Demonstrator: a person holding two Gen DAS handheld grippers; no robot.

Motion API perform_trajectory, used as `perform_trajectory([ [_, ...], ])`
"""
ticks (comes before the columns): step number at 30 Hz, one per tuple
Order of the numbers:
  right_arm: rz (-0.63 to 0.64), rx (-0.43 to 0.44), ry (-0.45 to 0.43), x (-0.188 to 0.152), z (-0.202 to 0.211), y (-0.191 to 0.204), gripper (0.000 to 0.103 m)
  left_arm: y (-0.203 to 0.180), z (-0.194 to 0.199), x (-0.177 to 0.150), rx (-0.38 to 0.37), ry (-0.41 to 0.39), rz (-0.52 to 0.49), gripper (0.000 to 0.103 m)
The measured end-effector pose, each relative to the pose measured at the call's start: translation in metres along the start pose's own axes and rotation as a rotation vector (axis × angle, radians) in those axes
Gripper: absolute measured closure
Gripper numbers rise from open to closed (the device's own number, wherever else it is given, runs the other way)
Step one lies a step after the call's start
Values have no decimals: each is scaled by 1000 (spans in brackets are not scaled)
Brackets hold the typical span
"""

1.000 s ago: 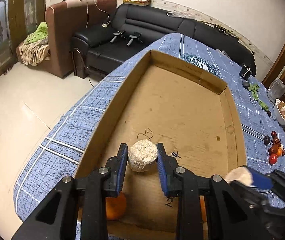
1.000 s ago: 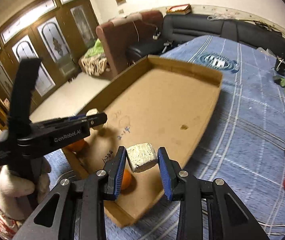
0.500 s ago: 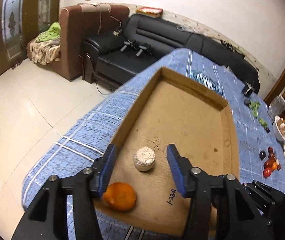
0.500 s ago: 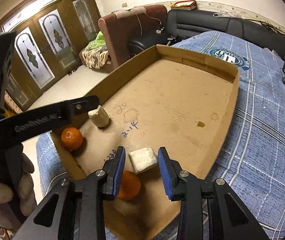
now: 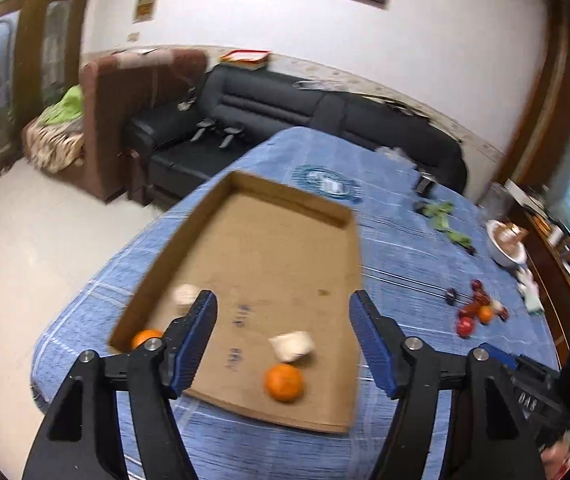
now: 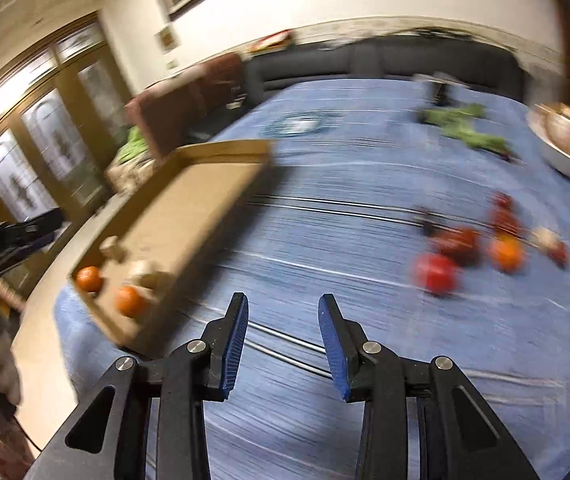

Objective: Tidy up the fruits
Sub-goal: 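Return both grippers to the remaining fruits, then grasp the red tomato with the left gripper while the right grasps a red date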

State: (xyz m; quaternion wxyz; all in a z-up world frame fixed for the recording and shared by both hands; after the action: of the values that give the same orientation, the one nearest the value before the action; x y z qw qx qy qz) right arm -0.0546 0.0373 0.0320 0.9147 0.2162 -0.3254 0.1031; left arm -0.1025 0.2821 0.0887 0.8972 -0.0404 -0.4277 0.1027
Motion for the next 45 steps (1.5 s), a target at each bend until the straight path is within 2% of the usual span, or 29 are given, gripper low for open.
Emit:
perform_trajectory([
  [3,-87,-86,-32,-4,27,-58,63,-30,-7,-3,-39,14,-56,34],
  [7,-207,-178,-62,-9,56,-125,63,-69,-26,-15,-99,74,-113,34],
  [14,-291,-248,-96,2,68,-181,63,-134,-56,-32,-190,156,-202,34],
  [18,-327,-256,-104,19,52,-197,63,-165,-72,-37,-225,175,-246,34],
  [22,-292,-307,-101,38,30,-207,63,-193,-93,-40,-255,192,-287,34],
  [29,-272,-339,-86,45,6,-222,64,-231,-140,-41,-296,240,-307,35],
  [38,-235,-393,-49,43,-11,-231,65,-261,-183,-57,-305,305,-353,35],
  [42,-227,-400,-50,46,-13,-231,65,-260,-184,-58,-336,265,-352,35],
  [44,-220,-401,-53,47,-15,-230,70,-261,-182,-59,-353,253,-362,40],
  [45,-214,-398,-50,48,-16,-229,78,-262,-181,-59,-367,251,-367,59],
])
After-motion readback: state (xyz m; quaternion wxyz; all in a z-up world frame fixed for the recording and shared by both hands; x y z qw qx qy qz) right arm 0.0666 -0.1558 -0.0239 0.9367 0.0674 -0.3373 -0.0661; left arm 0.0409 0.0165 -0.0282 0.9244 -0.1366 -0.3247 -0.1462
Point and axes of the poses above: each gripper's, at about its wrist camera, not at the fingertips, and z roughly against the way its jaws point, y to its left, x to its top, the point moved 5 cm from there along -z, roughly the way its jaws point, and after that the axes turned 4 degrees about -z, right-handed, at the moved point
